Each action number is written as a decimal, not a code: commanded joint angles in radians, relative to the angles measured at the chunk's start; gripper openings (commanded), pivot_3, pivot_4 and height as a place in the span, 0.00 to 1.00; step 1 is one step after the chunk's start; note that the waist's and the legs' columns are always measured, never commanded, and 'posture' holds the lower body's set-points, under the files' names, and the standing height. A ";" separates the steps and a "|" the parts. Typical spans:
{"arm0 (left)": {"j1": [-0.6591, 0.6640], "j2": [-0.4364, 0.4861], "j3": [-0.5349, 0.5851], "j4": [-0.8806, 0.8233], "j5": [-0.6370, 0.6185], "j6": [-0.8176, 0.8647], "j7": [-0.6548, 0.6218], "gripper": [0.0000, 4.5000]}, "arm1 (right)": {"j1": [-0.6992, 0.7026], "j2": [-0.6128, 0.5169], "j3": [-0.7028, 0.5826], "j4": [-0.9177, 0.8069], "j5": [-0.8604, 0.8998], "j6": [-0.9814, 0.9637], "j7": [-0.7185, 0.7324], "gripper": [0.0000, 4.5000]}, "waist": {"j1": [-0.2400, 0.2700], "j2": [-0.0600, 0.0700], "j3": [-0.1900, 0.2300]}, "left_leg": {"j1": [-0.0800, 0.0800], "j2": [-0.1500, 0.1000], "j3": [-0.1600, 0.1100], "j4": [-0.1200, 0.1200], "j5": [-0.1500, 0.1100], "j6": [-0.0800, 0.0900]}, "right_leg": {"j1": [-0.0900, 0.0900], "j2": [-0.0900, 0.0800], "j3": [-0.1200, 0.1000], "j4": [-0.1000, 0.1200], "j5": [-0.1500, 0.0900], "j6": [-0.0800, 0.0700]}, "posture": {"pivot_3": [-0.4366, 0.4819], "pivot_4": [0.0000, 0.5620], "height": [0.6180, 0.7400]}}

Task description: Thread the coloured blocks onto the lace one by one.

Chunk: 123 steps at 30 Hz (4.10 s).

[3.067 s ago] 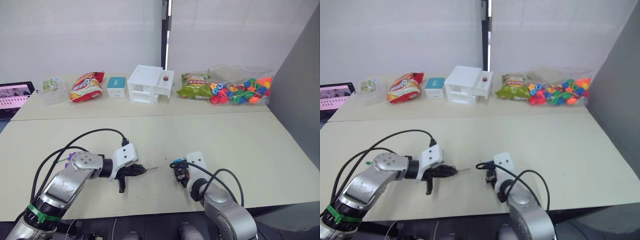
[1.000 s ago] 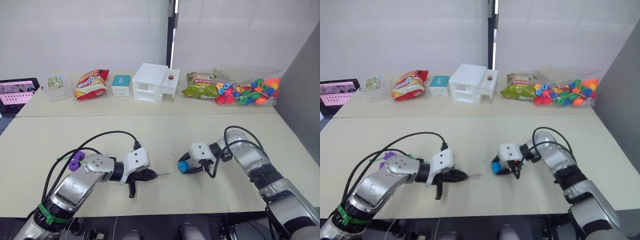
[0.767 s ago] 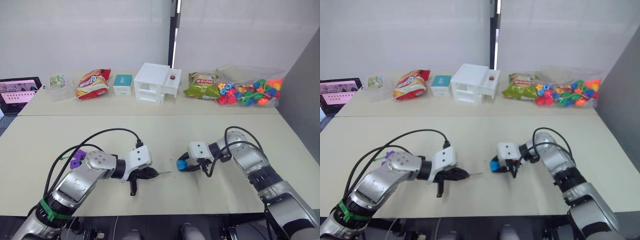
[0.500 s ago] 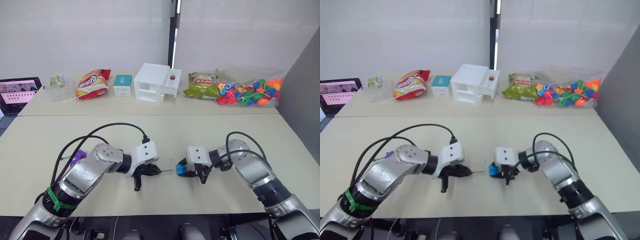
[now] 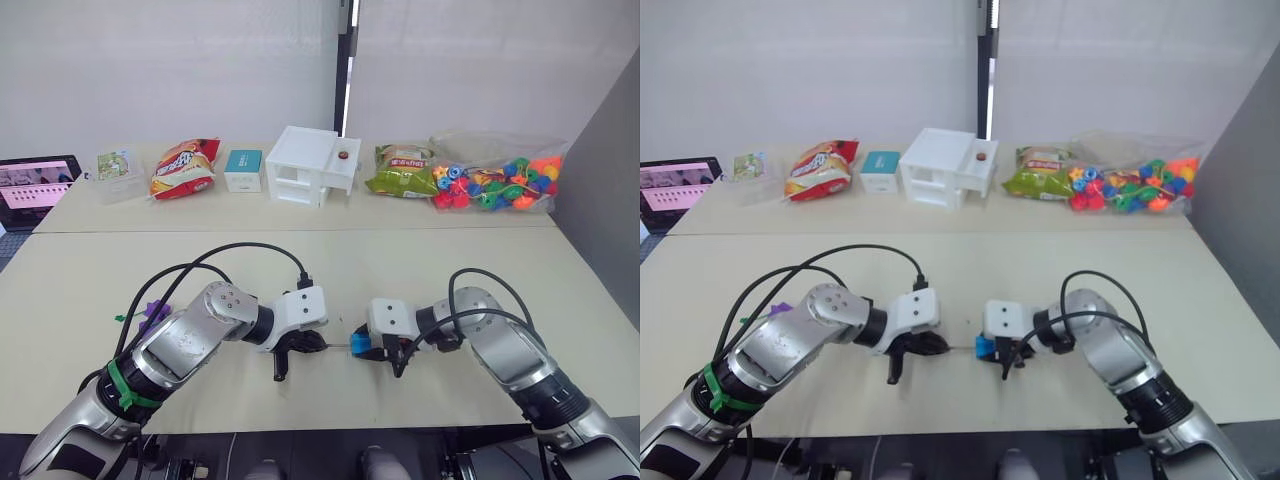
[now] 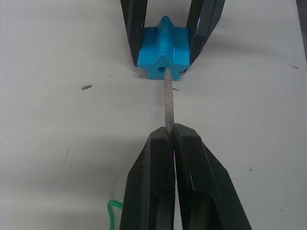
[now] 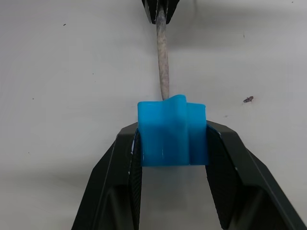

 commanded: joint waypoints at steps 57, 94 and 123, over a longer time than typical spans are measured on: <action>-0.011 -0.165 0.004 0.160 -0.020 -0.283 -0.149 0.07 | 0.001 0.020 0.050 -0.106 0.001 0.111 -0.053 0.29 | 0.002 0.000 0.000 | 0.000 0.000 0.000 0.001 0.000 0.000 | 0.000 0.000 0.000 0.000 0.000 0.000 | 0.48 0.27 1.00; 0.114 -0.131 0.093 0.346 0.131 -0.571 -0.153 0.00 | 0.025 -0.024 0.038 -0.131 0.013 0.155 -0.081 0.29 | 0.007 0.000 0.000 | 0.000 0.000 0.000 0.002 0.000 0.000 | 0.001 0.000 0.000 0.000 0.000 0.001 | 0.48 0.27 1.00; 0.013 -0.138 0.038 0.227 0.159 -0.421 -0.182 0.84 | 0.129 -0.096 -0.108 -0.322 0.123 0.291 -0.137 1.00 | 0.018 0.000 0.000 | -0.001 -0.001 0.000 0.002 0.000 0.000 | 0.001 -0.001 0.000 -0.001 0.001 0.002 | 0.48 0.27 1.00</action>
